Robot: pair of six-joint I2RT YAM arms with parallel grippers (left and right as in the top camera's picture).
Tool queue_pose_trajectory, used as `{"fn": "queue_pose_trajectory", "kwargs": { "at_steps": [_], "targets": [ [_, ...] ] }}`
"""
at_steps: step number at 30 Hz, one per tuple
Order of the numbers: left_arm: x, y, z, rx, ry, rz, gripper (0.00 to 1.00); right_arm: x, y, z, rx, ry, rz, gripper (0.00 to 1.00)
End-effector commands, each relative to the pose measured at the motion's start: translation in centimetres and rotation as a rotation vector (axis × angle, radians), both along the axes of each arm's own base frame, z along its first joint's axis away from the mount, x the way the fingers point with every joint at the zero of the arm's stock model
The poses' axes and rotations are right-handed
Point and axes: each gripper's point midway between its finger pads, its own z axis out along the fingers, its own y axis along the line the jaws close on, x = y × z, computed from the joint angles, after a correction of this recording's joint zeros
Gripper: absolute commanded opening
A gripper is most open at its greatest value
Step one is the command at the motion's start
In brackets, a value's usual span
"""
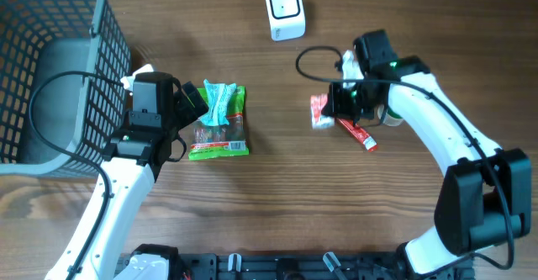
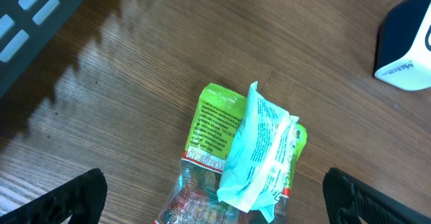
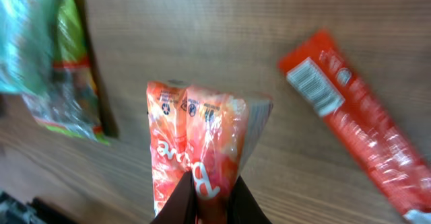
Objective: Scan the item barcode
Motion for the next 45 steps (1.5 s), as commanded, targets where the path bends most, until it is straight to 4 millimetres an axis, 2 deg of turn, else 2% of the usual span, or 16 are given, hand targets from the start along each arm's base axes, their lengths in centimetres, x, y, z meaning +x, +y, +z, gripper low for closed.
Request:
{"fn": "queue_pose_trajectory", "kwargs": {
  "at_steps": [1, 4, 7, 9, 11, 13, 17, 23, 27, 30, 32, 35, 36, 38, 41, 45],
  "targets": [
    [0.2, 0.3, 0.5, 0.013, -0.013, 0.002, 1.0, 4.2, -1.2, 6.4, -0.101, -0.155, -0.036, 0.04],
    [0.2, 0.3, 0.5, 0.013, -0.013, 0.002, 1.0, 6.5, -2.1, 14.2, -0.148, -0.285, -0.074, 0.05],
    [0.2, 0.3, 0.5, 0.013, -0.012, 0.002, 1.0, 8.8, -2.9, 19.4, -0.198, -0.378, -0.107, 0.04],
    [0.2, 0.3, 0.5, 0.013, -0.013, 0.003, 1.0, 11.3, -3.0, 21.3, -0.235, -0.448, -0.127, 0.04],
    [0.2, 0.3, 0.5, 0.013, -0.013, 0.002, 1.0, 13.2, -2.5, 20.6, -0.284, -0.484, -0.117, 0.05],
    [0.2, 0.3, 0.5, 0.013, -0.013, 0.002, 1.0, 15.2, -1.4, 18.7, -0.35, -0.512, -0.096, 0.05],
    [0.2, 0.3, 0.5, 0.013, -0.013, 0.003, 1.0, 20.1, 1.8, 14.4, -0.649, -0.658, -0.056, 0.05],
    [0.2, 0.3, 0.5, 0.013, -0.013, 0.002, 1.0, 23.3, 6.9, 7.9, -0.828, -0.751, 0.079, 0.05],
    [0.2, 0.3, 0.5, 0.013, -0.013, 0.002, 1.0, 24.5, 7.3, 5.3, -0.878, -0.765, 0.067, 0.04],
    [0.2, 0.3, 0.5, 0.013, -0.013, 0.002, 1.0, 24.7, 7.1, 5.5, -0.858, -0.765, 0.062, 0.04],
    [0.2, 0.3, 0.5, 0.013, -0.013, 0.002, 1.0, 24.0, 6.7, 8.0, -0.853, -0.776, 0.054, 0.04],
    [0.2, 0.3, 0.5, 0.013, -0.013, 0.002, 1.0, 19.7, 4.9, 13.9, -0.806, -0.727, 0.042, 0.04],
    [0.2, 0.3, 0.5, 0.013, -0.013, 0.002, 1.0, 17.9, 3.8, 15.2, -0.786, -0.685, 0.041, 0.04],
    [0.2, 0.3, 0.5, 0.013, -0.013, 0.003, 1.0, 14.7, 1.3, 16.1, -0.738, -0.568, 0.025, 0.04],
    [0.2, 0.3, 0.5, 0.013, -0.013, 0.002, 1.0, 10.7, -1.9, 13.8, -0.599, -0.301, 0.04, 0.04],
    [0.2, 0.3, 0.5, 0.013, -0.013, 0.002, 1.0, 9.5, -4.4, 8.4, -0.434, -0.059, 0.0, 0.04]
  ]
}}
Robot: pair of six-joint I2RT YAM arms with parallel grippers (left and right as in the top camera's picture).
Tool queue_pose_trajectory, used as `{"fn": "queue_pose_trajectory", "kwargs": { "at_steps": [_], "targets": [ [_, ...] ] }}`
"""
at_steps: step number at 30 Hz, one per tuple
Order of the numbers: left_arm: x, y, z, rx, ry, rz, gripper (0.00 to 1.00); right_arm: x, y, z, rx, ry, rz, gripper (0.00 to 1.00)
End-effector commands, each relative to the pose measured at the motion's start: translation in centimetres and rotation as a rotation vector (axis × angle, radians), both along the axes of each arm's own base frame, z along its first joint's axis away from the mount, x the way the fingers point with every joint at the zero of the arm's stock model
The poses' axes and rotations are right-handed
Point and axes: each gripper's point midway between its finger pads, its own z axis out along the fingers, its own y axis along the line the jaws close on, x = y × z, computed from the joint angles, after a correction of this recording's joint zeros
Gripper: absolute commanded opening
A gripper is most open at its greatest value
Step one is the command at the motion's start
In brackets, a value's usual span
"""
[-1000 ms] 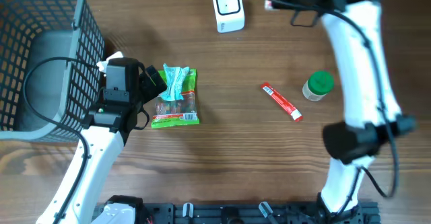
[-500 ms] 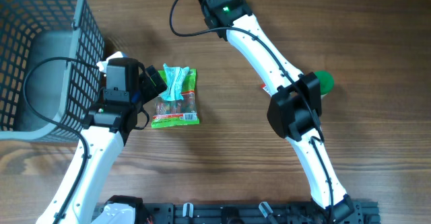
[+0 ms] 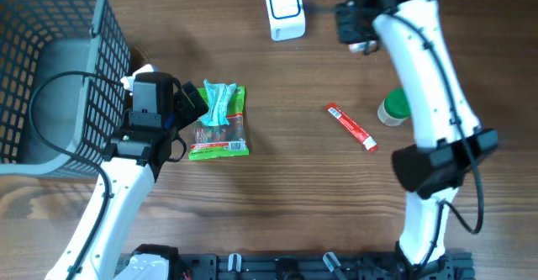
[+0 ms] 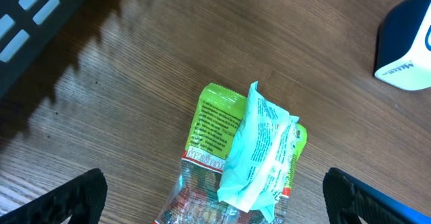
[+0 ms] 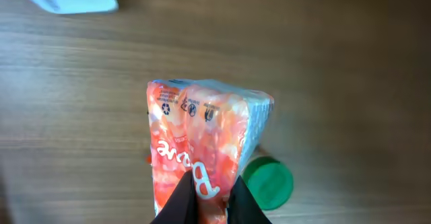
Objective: Scan the item barcode
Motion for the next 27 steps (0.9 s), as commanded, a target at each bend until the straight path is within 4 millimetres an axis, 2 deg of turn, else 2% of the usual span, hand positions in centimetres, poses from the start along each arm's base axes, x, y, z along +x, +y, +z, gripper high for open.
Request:
{"fn": "queue_pose_trajectory", "kwargs": {
  "at_steps": [1, 5, 7, 12, 15, 16, 20, 21, 23, 24, 27],
  "targets": [
    [0.2, 0.3, 0.5, 0.013, -0.014, 0.002, 1.0, -1.3, -0.1, -7.3, 0.15, 0.232, -0.076, 0.04],
    [0.2, 0.3, 0.5, 0.013, -0.014, 0.002, 1.0, -4.0, -1.7, -13.3, 0.108, 0.386, -0.111, 0.04],
    [0.2, 0.3, 0.5, 0.013, -0.014, 0.003, 1.0, -4.7, -2.3, -15.7, 0.075, 0.412, -0.117, 0.04],
    [0.2, 0.3, 0.5, 0.013, -0.014, 0.002, 1.0, -4.5, -5.2, -18.2, -0.086, 0.365, -0.157, 0.04],
    [0.2, 0.3, 0.5, 0.013, -0.014, 0.002, 1.0, -4.7, -6.9, -18.6, -0.19, 0.353, -0.163, 0.04],
    [0.2, 0.3, 0.5, 0.013, -0.014, 0.002, 1.0, -4.6, -7.1, -18.6, -0.198, 0.348, -0.159, 0.19],
    [0.2, 0.3, 0.5, 0.013, -0.014, 0.003, 1.0, -3.3, -6.8, -17.6, -0.192, 0.31, -0.132, 0.36],
    [0.2, 0.3, 0.5, 0.013, -0.014, 0.002, 1.0, -2.6, -6.7, -16.8, -0.184, 0.282, -0.133, 0.64],
    [0.2, 0.3, 0.5, 0.013, -0.014, 0.003, 1.0, -2.1, -6.5, -15.6, -0.176, 0.26, -0.134, 0.67],
    [0.2, 0.3, 0.5, 0.013, -0.014, 0.002, 1.0, -2.2, -6.3, -15.2, -0.165, 0.266, -0.132, 0.65],
    [0.2, 0.3, 0.5, 0.013, -0.014, 0.002, 1.0, -4.2, -4.0, -15.3, -0.051, 0.358, -0.097, 0.58]
  ]
}}
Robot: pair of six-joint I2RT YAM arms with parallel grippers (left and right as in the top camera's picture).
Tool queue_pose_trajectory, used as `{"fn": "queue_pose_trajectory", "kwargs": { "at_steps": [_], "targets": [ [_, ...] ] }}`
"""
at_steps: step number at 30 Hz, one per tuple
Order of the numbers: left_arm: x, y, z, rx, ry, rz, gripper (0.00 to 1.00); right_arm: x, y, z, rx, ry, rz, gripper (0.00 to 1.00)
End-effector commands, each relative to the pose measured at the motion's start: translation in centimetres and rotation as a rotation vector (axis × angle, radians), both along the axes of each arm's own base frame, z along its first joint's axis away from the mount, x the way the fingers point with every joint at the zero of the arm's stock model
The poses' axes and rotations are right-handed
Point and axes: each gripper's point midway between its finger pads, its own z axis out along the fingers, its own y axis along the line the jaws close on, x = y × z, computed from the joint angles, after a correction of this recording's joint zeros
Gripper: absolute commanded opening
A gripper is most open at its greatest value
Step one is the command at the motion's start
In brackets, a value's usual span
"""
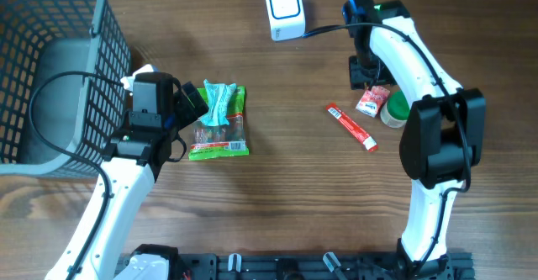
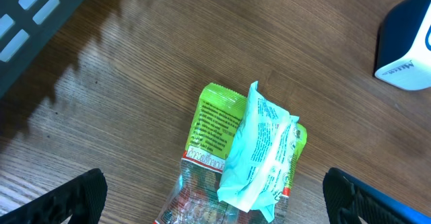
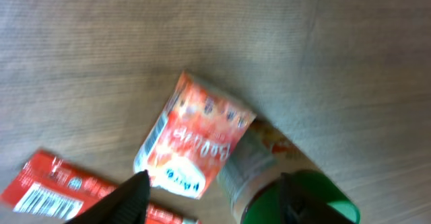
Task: Scan the item barcode
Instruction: 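Reach the right gripper to the red Nescafe sachet and grasp it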
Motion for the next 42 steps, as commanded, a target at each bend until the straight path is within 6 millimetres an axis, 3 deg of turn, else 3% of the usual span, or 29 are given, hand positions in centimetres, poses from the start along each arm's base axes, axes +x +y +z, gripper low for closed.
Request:
{"fn": "queue_pose_trajectory", "kwargs": {
  "at_steps": [1, 2, 5, 7, 13, 18, 21, 25, 27, 30, 33, 35, 39, 42],
  "targets": [
    [0.2, 0.3, 0.5, 0.013, -0.014, 0.002, 1.0, -1.9, 3.2, 0.8, 0.157, 0.071, 0.022, 0.56],
    [0.2, 0.3, 0.5, 0.013, -0.014, 0.002, 1.0, -2.8, 4.2, 0.5, 0.195, 0.111, 0.035, 0.54],
    [0.2, 0.3, 0.5, 0.012, -0.014, 0.002, 1.0, -5.1, 4.6, 0.1, 0.194, 0.204, 0.053, 0.17],
    [0.2, 0.3, 0.5, 0.013, -0.014, 0.002, 1.0, -6.2, 4.3, -0.5, 0.184, 0.246, 0.049, 0.04],
    [0.2, 0.3, 0.5, 0.013, -0.014, 0.002, 1.0, -8.6, 3.9, -4.4, 0.179, 0.307, 0.04, 0.1],
    [0.2, 0.3, 0.5, 0.013, -0.014, 0.002, 1.0, -10.8, 5.9, -8.8, 0.305, 0.325, 0.03, 0.09],
    [0.2, 0.3, 0.5, 0.013, -0.014, 0.003, 1.0, -11.3, 9.2, -9.9, 0.406, 0.315, 0.093, 0.08],
    [0.2, 0.3, 0.5, 0.013, -0.014, 0.002, 1.0, -11.8, 16.8, -9.6, 0.628, 0.288, 0.223, 0.09],
    [0.2, 0.3, 0.5, 0.013, -0.014, 0.003, 1.0, -11.6, 18.9, -9.3, 0.674, 0.263, 0.235, 0.1],
    [0.2, 0.3, 0.5, 0.013, -0.014, 0.003, 1.0, -10.4, 19.7, -7.5, 0.683, 0.237, 0.244, 0.15],
    [0.2, 0.3, 0.5, 0.013, -0.014, 0.002, 1.0, -9.1, 20.1, -3.5, 0.703, 0.185, 0.281, 0.21],
    [0.2, 0.3, 0.5, 0.013, -0.014, 0.003, 1.0, -8.8, 19.3, -1.2, 0.668, 0.133, 0.298, 0.29],
    [0.2, 0.3, 0.5, 0.013, -0.014, 0.002, 1.0, -10.2, 15.2, -1.1, 0.461, 0.169, 0.283, 0.33],
    [0.2, 0.3, 0.5, 0.012, -0.014, 0.002, 1.0, -11.1, 14.5, -2.5, 0.441, 0.195, 0.275, 0.33]
  ]
}}
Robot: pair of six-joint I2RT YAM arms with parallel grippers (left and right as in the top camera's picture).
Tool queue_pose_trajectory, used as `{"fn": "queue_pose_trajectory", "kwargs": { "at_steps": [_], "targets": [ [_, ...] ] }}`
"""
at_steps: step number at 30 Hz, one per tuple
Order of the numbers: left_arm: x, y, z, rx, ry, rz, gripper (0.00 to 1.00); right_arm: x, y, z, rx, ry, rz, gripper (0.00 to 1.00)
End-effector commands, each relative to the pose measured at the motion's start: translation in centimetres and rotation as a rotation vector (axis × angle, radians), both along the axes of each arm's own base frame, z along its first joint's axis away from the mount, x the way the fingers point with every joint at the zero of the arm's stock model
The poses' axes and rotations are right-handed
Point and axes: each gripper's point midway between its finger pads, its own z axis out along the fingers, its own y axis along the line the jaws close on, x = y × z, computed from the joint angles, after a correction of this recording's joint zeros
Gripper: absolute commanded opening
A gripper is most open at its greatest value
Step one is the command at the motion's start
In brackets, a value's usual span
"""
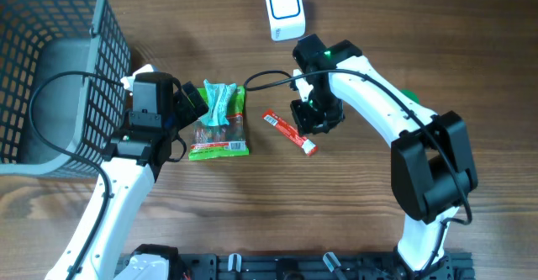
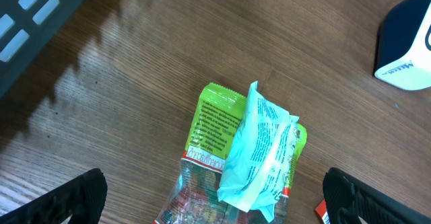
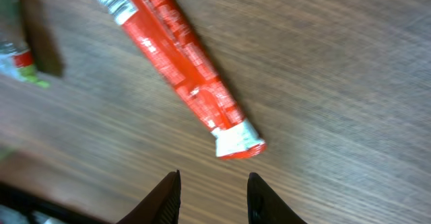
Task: Scan the item barcode
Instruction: 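Reach the right gripper to the red Nescafe sachet and grasp it, then lift the sachet with the right gripper and raise it to the scanner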
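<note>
The white barcode scanner [image 1: 284,9] stands at the back centre; one corner of it shows as scanner [image 2: 407,42]. A long red stick packet [image 1: 288,133] lies slantwise at mid table and fills the right wrist view as stick [image 3: 176,69]. My right gripper [image 1: 313,118] hangs open and empty just past the stick's white end, gripper [image 3: 212,197]. The orange packet is out of view. My left gripper [image 2: 214,200] is open over a green packet [image 2: 215,126] with a teal packet [image 2: 259,150] lying on it.
A grey wire basket [image 1: 50,61] fills the far left. The green and teal packets [image 1: 220,122] lie between the two arms. A sliver of a green-capped bottle [image 1: 409,97] shows behind my right arm.
My right gripper was open over the orange packet and green-capped bottle at the right; it is now at mid table, open by the red stick, which lies farther left. The left arm is unchanged.
My right gripper was shut on the orange packet low beside the red stick. Then it held the packet up near the scanner. Then the packet lay by the green-capped bottle with the gripper open. Now the gripper is by the shifted stick.
</note>
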Motion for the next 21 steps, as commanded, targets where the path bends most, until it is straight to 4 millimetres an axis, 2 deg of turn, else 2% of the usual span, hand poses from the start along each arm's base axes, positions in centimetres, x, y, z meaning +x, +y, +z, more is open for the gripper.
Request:
{"fn": "queue_pose_trajectory", "kwargs": {
  "at_steps": [1, 9, 12, 19, 21],
  "targets": [
    [0.2, 0.3, 0.5, 0.013, -0.014, 0.003, 1.0, -0.3, -1.5, -1.7, -0.062, -0.018, 0.006, 0.33],
    [0.2, 0.3, 0.5, 0.013, -0.014, 0.003, 1.0, -1.2, -1.3, -4.7, -0.036, -0.026, 0.009, 0.33],
    [0.2, 0.3, 0.5, 0.013, -0.014, 0.002, 1.0, -1.2, -0.7, -5.2, 0.005, -0.031, 0.006, 0.32],
    [0.2, 0.3, 0.5, 0.013, -0.014, 0.002, 1.0, -1.7, -0.9, -6.9, 0.012, -0.046, 0.005, 0.32],
    [0.2, 0.3, 0.5, 0.013, -0.014, 0.003, 1.0, -1.9, -1.0, -7.7, 0.016, -0.052, 0.004, 0.26]
  ]
}}
